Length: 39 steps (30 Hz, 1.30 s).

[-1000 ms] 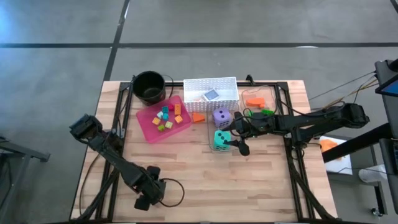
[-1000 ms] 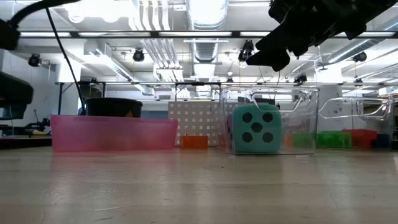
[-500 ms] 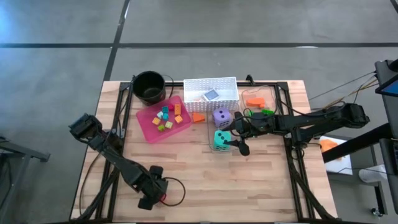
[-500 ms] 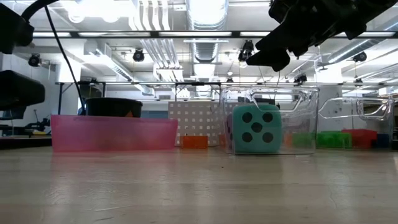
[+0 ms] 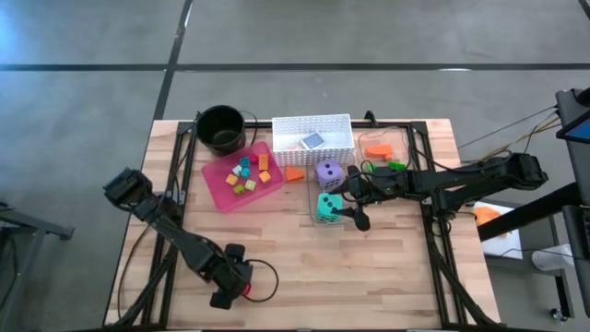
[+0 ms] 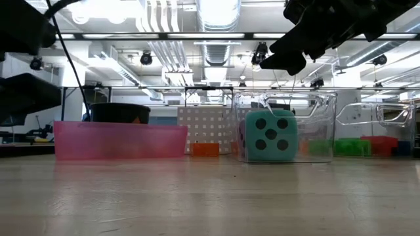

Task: Pick & Place Toys
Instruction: Put the bottom large red game piece into the top transparent bin

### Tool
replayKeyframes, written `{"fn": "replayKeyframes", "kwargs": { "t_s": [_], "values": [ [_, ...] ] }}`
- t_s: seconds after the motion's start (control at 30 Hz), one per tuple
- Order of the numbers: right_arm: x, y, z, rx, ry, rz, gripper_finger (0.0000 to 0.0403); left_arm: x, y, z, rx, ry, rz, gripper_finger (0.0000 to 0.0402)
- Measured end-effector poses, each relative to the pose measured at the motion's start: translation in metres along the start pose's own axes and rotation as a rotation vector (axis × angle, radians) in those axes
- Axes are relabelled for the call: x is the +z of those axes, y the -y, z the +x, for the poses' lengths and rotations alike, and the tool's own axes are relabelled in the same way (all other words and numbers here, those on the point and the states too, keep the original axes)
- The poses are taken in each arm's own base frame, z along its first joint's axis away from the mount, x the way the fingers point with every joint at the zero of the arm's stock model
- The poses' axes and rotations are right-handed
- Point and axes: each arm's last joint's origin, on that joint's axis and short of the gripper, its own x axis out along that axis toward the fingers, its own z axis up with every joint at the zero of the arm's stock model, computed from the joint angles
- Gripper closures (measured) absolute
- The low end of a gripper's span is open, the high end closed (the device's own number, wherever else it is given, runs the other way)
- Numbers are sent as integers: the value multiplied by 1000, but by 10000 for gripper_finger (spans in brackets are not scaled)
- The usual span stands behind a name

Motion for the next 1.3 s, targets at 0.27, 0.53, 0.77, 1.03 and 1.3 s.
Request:
{"fn": "replayKeyframes", "kwargs": {
  "t_s": [0.27, 0.53, 0.77, 1.03, 1.3],
  "values": [
    [0, 0, 0, 0, 0, 0, 110, 6, -9, 0, 8, 9, -34, 198],
    [0, 0, 0, 0, 0, 0, 110, 16, -27, -1, 24, 22, -138, 233],
    [0, 0, 0, -1, 0, -11, 110, 40, -54, -8, 162, 162, -209, 235],
    [-2, -5, 9, 21, 15, -132, 110, 82, -83, -35, 482, 411, -107, 237],
    [-6, -4, 22, -70, 28, -173, 110, 118, -118, -59, 657, 664, -132, 237]
  ]
}}
